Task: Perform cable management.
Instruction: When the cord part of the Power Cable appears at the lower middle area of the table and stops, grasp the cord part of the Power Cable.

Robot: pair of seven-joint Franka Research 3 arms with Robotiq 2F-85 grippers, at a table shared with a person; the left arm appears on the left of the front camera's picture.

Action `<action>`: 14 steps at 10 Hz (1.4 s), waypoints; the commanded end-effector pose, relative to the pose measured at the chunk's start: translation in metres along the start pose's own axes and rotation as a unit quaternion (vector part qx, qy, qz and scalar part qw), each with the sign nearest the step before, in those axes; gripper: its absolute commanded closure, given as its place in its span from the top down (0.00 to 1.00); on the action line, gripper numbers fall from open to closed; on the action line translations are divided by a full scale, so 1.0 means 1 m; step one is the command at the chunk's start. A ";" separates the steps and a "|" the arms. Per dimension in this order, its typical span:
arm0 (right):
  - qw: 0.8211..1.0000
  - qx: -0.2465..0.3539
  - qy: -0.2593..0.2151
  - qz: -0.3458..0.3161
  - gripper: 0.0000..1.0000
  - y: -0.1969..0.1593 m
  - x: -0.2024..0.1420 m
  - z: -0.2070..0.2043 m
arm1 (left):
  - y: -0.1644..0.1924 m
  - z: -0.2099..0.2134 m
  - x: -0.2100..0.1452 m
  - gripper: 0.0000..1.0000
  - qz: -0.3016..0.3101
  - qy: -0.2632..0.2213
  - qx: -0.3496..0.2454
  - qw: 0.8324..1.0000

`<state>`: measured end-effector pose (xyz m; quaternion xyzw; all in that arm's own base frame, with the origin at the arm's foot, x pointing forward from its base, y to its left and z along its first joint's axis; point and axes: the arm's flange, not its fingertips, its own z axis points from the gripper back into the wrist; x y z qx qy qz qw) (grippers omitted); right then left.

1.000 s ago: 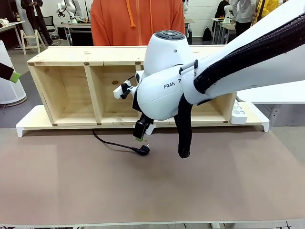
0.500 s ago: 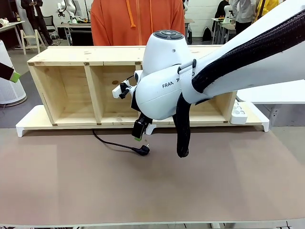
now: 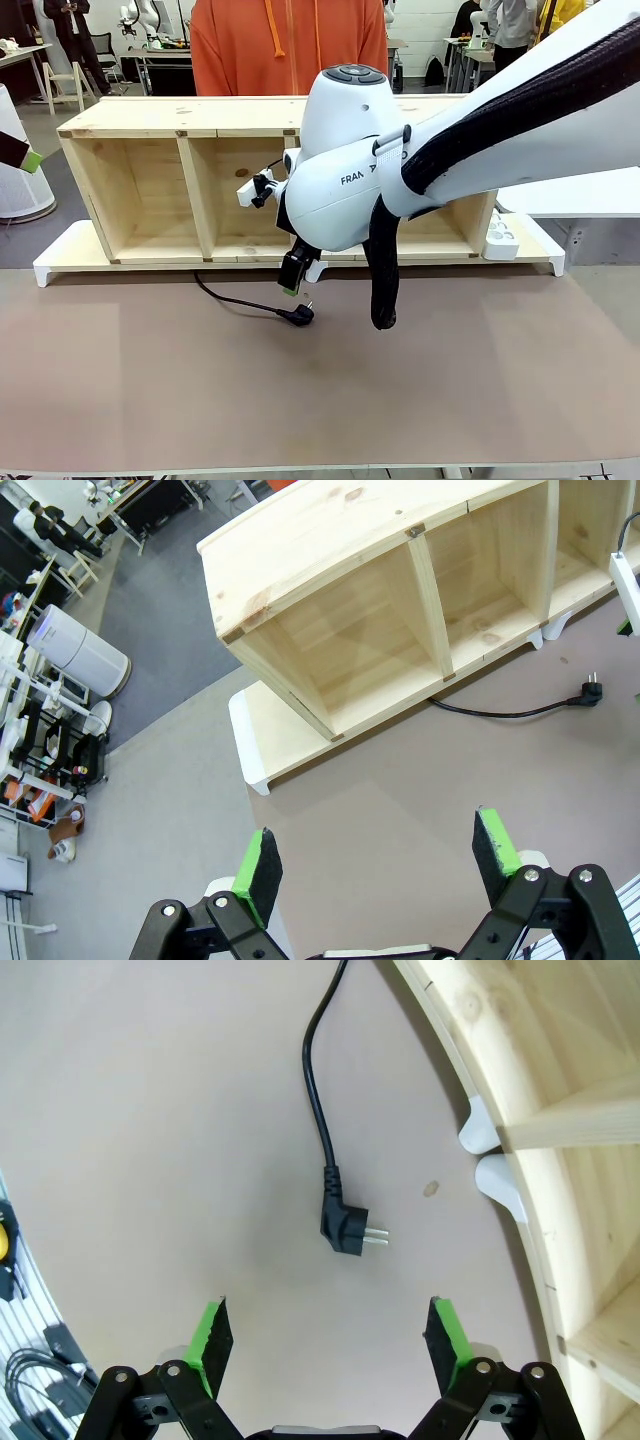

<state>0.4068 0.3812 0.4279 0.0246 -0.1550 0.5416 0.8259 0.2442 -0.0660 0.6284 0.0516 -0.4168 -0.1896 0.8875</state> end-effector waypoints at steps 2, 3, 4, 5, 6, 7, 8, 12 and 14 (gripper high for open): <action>0.999 0.041 -0.002 0.029 1.00 -0.012 0.017 -0.027 | 0.000 0.001 0.000 1.00 0.000 -0.002 0.002 1.000; 0.998 0.049 0.007 0.037 1.00 -0.010 0.020 -0.031 | 0.000 0.001 0.000 1.00 0.000 -0.002 0.002 1.000; 0.997 0.056 0.013 0.041 1.00 -0.008 0.023 -0.036 | 0.000 0.001 0.000 1.00 0.000 -0.002 0.002 1.000; 0.997 0.062 0.016 0.046 1.00 -0.008 0.025 -0.042 | 0.000 0.001 0.000 1.00 0.000 -0.002 0.002 1.000; 0.996 0.069 0.021 0.047 1.00 -0.010 0.026 -0.051 | 0.000 0.001 0.000 1.00 0.000 -0.002 0.002 1.000; 0.996 0.075 0.025 0.047 1.00 -0.011 0.027 -0.061 | 0.000 0.001 0.000 1.00 0.000 -0.002 0.002 1.000; 0.995 0.079 0.030 0.048 1.00 -0.013 0.029 -0.072 | 0.000 0.001 0.000 1.00 0.000 -0.002 0.002 1.000; 0.991 0.099 0.047 0.070 1.00 -0.015 0.040 -0.101 | 0.000 0.001 0.000 1.00 0.000 -0.002 0.002 1.000; 0.989 0.110 0.058 0.080 1.00 -0.017 0.046 -0.116 | 0.000 0.001 0.000 1.00 0.000 -0.002 0.002 1.000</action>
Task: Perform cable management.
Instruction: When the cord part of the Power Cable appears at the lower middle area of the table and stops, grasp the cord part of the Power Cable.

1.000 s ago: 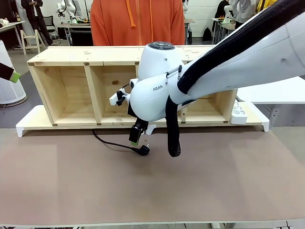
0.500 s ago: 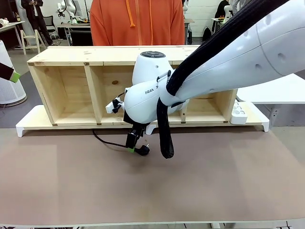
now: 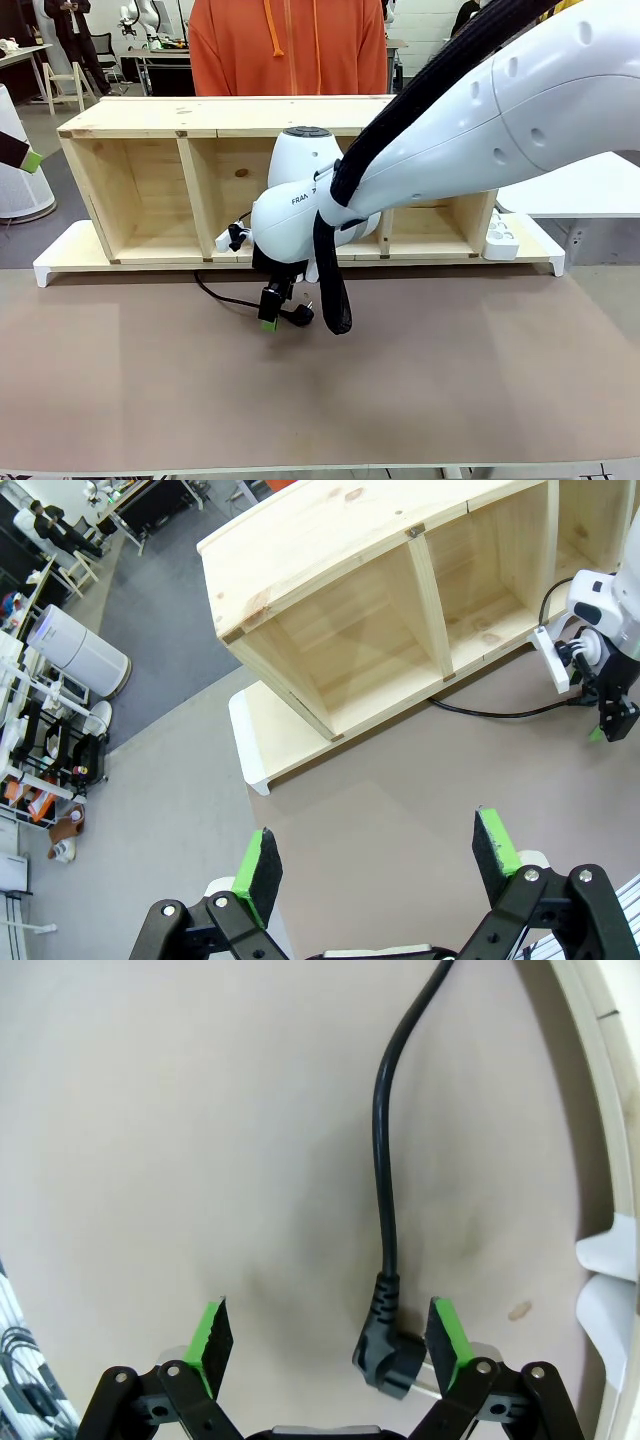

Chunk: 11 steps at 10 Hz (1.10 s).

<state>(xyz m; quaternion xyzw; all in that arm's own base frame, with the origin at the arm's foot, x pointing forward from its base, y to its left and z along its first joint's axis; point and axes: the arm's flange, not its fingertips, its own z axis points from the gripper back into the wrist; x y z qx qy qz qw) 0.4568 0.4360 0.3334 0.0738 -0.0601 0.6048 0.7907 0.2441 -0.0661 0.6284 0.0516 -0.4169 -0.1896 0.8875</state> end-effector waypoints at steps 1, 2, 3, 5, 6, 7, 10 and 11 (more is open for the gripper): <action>1.000 0.008 0.022 0.021 1.00 -0.011 0.007 -0.008 | 0.000 0.001 0.000 1.00 0.000 -0.002 0.002 1.000; 0.999 0.011 0.029 0.019 1.00 -0.015 0.007 -0.012 | 0.000 0.001 0.000 1.00 0.000 -0.002 0.002 1.000; 0.999 0.014 0.034 0.016 1.00 -0.018 0.006 -0.014 | 0.000 0.001 0.000 1.00 0.000 -0.002 0.002 1.000; 0.999 0.012 0.045 0.008 1.00 -0.021 0.002 -0.016 | 0.000 0.001 0.000 1.00 0.000 -0.002 0.002 1.000; 0.999 0.008 0.045 0.005 1.00 -0.023 0.001 -0.016 | 0.000 0.001 0.000 1.00 0.000 -0.002 0.002 1.000; 0.999 0.001 0.042 0.006 0.96 -0.024 0.000 -0.016 | 0.000 0.001 0.000 1.00 0.000 -0.002 0.002 1.000; 0.999 -0.008 0.041 0.010 0.64 -0.028 0.000 -0.019 | 0.000 0.001 0.000 1.00 0.000 -0.002 0.002 1.000; 0.999 -0.007 0.029 0.021 0.57 -0.028 0.000 -0.020 | 0.000 0.001 0.000 1.00 0.000 -0.002 0.002 1.000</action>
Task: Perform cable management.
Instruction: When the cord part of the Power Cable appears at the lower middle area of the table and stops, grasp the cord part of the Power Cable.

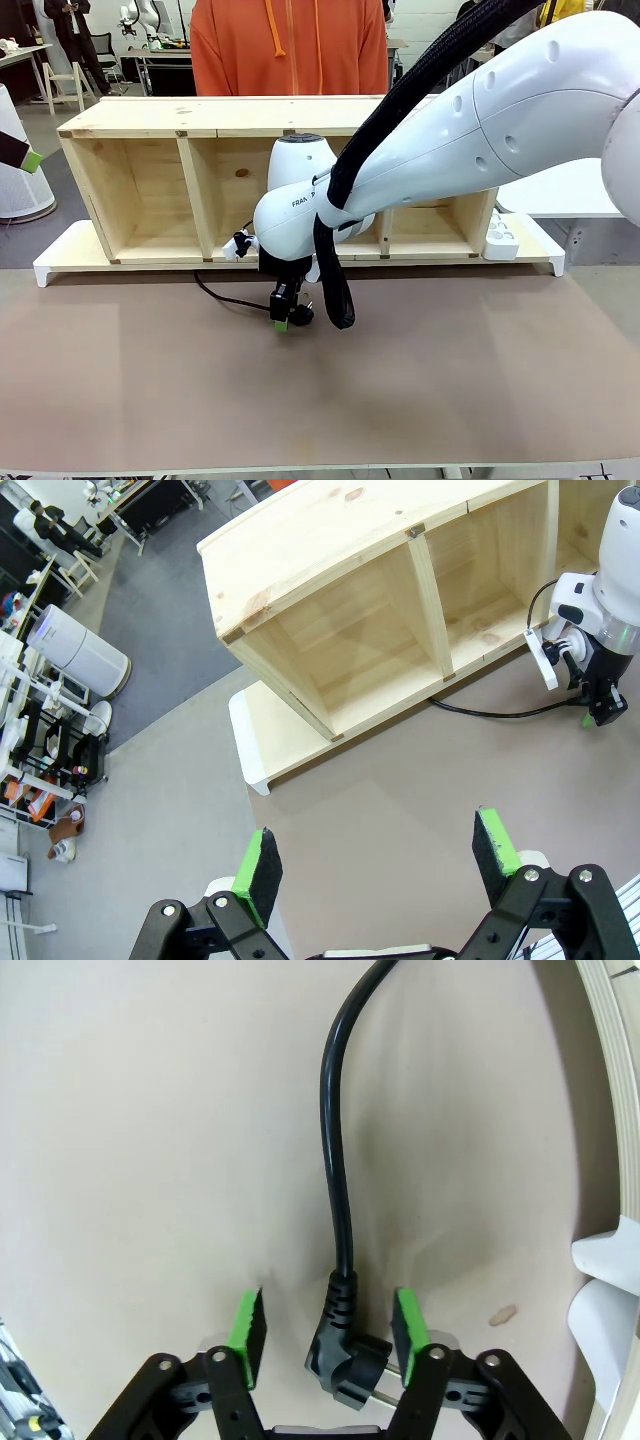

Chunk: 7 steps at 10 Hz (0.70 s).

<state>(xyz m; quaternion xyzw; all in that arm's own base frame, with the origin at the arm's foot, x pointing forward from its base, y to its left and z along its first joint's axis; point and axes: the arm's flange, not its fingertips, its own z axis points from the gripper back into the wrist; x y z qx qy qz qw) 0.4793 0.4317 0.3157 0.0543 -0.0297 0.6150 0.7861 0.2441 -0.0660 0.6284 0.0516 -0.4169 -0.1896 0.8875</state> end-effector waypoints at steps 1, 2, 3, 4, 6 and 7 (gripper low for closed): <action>1.000 -0.007 -0.010 0.007 0.57 -0.004 0.002 -0.004 | 0.000 0.001 0.000 1.00 0.000 -0.002 0.002 1.000; 1.000 -0.008 -0.016 0.008 0.57 -0.004 0.002 -0.005 | 0.000 0.001 0.000 1.00 0.000 -0.002 0.002 1.000; 1.000 -0.007 -0.019 0.008 0.57 -0.004 0.002 -0.006 | 0.000 0.001 0.000 1.00 0.000 -0.002 0.002 1.000; 1.000 -0.007 -0.021 0.008 0.57 -0.004 0.002 -0.007 | 0.000 0.001 0.000 1.00 0.000 -0.002 0.002 1.000; 1.000 -0.024 -0.003 0.013 0.42 -0.003 0.002 -0.006 | 0.000 0.001 0.000 1.00 0.000 -0.002 0.002 1.000; 1.000 -0.021 0.001 0.005 0.38 -0.004 0.001 -0.006 | 0.000 0.001 0.000 1.00 0.000 -0.002 0.002 1.000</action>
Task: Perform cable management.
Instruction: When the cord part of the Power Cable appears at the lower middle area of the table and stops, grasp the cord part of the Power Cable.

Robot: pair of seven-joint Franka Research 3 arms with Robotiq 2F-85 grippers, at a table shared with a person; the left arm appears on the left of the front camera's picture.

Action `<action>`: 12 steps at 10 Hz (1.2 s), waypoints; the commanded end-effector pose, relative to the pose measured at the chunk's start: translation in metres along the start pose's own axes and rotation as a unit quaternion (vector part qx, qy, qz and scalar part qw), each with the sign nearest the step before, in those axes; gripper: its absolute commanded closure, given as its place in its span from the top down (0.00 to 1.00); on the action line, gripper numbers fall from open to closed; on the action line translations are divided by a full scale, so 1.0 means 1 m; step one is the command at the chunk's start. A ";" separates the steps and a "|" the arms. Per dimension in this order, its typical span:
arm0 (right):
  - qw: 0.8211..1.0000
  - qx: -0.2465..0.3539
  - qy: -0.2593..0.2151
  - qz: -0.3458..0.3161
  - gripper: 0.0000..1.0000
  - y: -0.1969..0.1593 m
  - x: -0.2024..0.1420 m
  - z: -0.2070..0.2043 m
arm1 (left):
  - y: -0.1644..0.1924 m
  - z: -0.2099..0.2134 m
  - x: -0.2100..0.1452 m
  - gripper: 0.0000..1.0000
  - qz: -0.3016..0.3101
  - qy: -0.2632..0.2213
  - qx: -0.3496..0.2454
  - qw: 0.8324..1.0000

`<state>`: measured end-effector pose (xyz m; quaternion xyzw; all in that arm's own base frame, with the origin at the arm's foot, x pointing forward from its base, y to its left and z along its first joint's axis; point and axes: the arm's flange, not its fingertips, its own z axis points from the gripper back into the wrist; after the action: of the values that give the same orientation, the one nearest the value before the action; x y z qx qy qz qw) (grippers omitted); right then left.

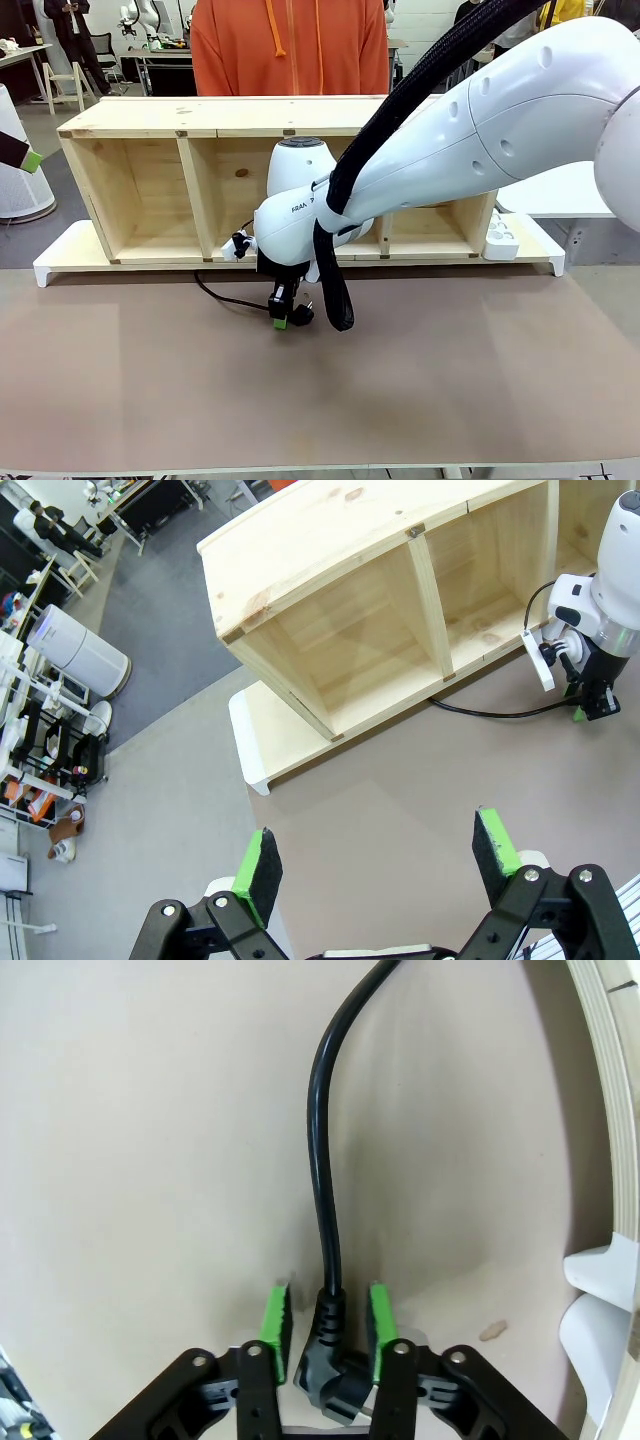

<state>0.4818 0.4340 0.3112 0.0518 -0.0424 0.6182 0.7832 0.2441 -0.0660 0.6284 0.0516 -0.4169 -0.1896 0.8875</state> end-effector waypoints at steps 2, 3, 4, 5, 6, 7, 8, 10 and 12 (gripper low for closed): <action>1.000 -0.010 0.012 -0.003 0.19 -0.003 -0.001 -0.002 | 0.000 0.001 0.000 1.00 0.000 -0.002 0.002 1.000; 1.000 -0.009 0.012 -0.004 0.04 -0.003 -0.001 -0.002 | 0.000 0.001 0.000 1.00 0.000 -0.002 0.002 1.000; 1.000 -0.007 0.013 -0.005 0.00 -0.004 -0.002 -0.002 | 0.000 0.001 0.000 1.00 0.000 -0.002 0.002 1.000; 1.000 -0.006 0.014 -0.006 0.00 -0.004 -0.002 -0.002 | 0.000 0.001 0.000 1.00 0.000 -0.002 0.002 1.000; 1.000 -0.006 0.015 -0.007 0.00 -0.004 -0.002 -0.001 | 0.000 0.001 0.000 1.00 0.000 -0.002 0.002 1.000; 1.000 -0.006 0.015 -0.006 0.00 -0.004 -0.002 -0.001 | 0.000 0.001 0.000 1.00 0.000 -0.002 0.002 1.000; 1.000 -0.003 0.014 0.000 0.00 -0.003 0.000 -0.001 | 0.000 0.001 0.000 1.00 0.000 -0.002 0.002 1.000; 1.000 0.000 0.001 -0.001 0.00 -0.001 -0.001 0.000 | 0.000 0.001 0.000 1.00 0.000 -0.002 0.002 1.000; 1.000 0.000 0.001 -0.001 0.00 -0.001 -0.001 0.000 | 0.000 0.001 0.000 1.00 0.000 -0.002 0.002 1.000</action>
<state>0.4828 0.4328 0.3109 0.0513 -0.0415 0.6173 0.7840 0.2442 -0.0660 0.6284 0.0516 -0.4169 -0.1896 0.8875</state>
